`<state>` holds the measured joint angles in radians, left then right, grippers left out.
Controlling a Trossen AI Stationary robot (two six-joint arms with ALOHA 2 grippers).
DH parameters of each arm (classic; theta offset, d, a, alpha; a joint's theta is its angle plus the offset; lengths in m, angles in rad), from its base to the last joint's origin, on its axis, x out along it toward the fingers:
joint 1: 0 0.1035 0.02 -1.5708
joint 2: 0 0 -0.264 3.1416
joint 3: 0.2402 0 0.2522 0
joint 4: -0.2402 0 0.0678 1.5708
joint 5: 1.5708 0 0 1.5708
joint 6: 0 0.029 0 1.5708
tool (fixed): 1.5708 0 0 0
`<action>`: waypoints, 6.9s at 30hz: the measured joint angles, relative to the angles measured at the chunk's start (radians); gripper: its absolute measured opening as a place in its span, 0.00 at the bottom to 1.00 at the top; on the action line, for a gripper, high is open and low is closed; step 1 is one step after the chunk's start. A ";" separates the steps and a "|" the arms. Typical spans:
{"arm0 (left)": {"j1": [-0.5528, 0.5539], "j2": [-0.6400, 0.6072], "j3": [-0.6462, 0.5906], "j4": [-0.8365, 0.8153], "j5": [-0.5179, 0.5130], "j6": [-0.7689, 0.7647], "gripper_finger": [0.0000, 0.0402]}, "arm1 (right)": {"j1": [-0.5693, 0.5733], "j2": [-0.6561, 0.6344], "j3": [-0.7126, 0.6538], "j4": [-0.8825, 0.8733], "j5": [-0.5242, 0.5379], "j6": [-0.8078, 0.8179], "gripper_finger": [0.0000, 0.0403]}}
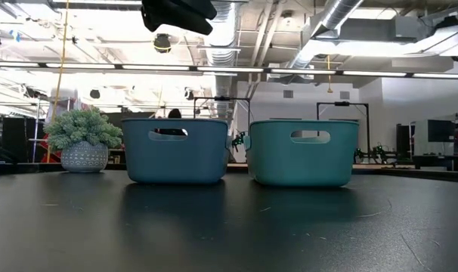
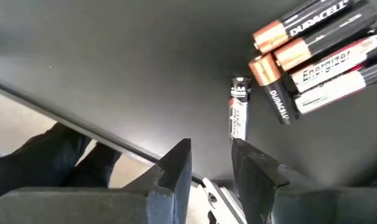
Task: Sort batteries
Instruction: Put the silver battery into the blue bin, then put the black battery into the green bin
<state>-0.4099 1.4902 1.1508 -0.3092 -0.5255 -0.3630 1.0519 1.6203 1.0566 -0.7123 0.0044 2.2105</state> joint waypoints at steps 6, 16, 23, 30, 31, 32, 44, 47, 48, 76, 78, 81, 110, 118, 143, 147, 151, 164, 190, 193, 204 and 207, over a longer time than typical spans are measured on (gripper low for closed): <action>0.000 0.000 0.000 0.000 0.000 0.000 0.39 | 0.011 0.078 0.059 -0.043 -0.003 0.057 0.31; -0.001 0.000 0.000 0.001 0.013 -0.005 0.39 | 0.021 0.121 0.059 -0.059 -0.026 0.077 0.31; -0.001 0.000 0.000 0.001 0.019 -0.017 0.39 | 0.021 0.122 0.059 -0.080 -0.029 0.071 0.31; -0.001 0.000 0.000 0.001 0.019 -0.018 0.39 | 0.021 0.129 0.059 -0.080 -0.029 0.074 0.31; -0.001 0.000 0.000 0.001 0.019 -0.019 0.39 | 0.021 0.136 0.059 -0.076 -0.030 0.074 0.31; -0.001 0.000 0.000 0.001 0.019 -0.018 0.39 | 0.021 0.147 0.059 -0.070 -0.030 0.074 0.31; -0.001 0.000 0.000 0.002 0.019 -0.001 0.39 | 0.011 0.227 0.062 -0.030 -0.042 0.070 0.30; -0.001 0.000 0.000 0.002 0.018 -0.001 0.39 | 0.005 0.226 0.062 -0.032 -0.042 0.070 0.29; -0.001 0.000 0.000 0.002 0.018 0.000 0.39 | 0.004 0.226 0.062 -0.034 -0.042 0.070 0.27; -0.003 -0.005 -0.001 -0.037 0.066 0.137 0.39 | -0.035 0.235 0.255 -0.285 0.021 -0.019 0.12; -0.003 -0.015 -0.001 -0.057 0.120 0.137 0.39 | -0.058 0.235 0.277 -0.285 0.046 -0.064 0.12; -0.004 -0.036 -0.001 -0.106 0.136 0.115 0.39 | -0.103 0.235 0.312 -0.315 0.073 -0.132 0.12; 0.131 -0.685 -0.494 -0.238 0.134 0.142 0.39 | -0.937 0.325 0.710 -0.034 0.191 -1.303 0.12; 0.173 -0.898 -0.570 -0.259 0.134 0.146 0.39 | -1.045 0.564 0.941 -0.038 0.145 -1.460 0.12; 0.177 -0.926 -0.570 -0.285 0.052 0.172 0.39 | -1.091 0.643 0.986 -0.265 0.046 -1.456 0.52; 0.188 -0.925 -0.570 -0.281 0.052 0.124 0.39 | -1.070 0.608 0.986 -0.301 0.046 -1.452 0.53; 0.208 -0.941 -0.617 -0.185 0.079 0.164 0.39 | -1.042 0.555 0.986 -0.330 0.091 -1.452 0.52; 0.465 -1.053 -0.843 0.113 0.471 0.323 0.39 | -0.945 0.336 0.986 -0.527 0.321 -1.384 0.50; 0.536 -1.464 -1.031 0.110 0.525 0.093 0.39 | -0.447 0.144 0.707 -0.859 0.467 -0.379 0.50; 0.498 -1.477 -1.097 0.228 0.528 0.020 0.39 | -0.368 0.111 0.654 -0.860 0.467 -0.247 0.50; 0.443 -1.486 -1.107 0.268 0.469 0.244 0.39 | -0.127 0.103 0.595 -0.855 0.371 0.042 0.50; 0.443 -1.483 -1.107 0.268 0.468 0.281 0.39 | -0.113 0.104 0.589 -0.861 0.350 0.041 0.50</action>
<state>0.0330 0.0068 0.0437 -0.0414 -0.0572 -0.0816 0.9386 1.7245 1.6457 -1.5728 0.3540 2.2519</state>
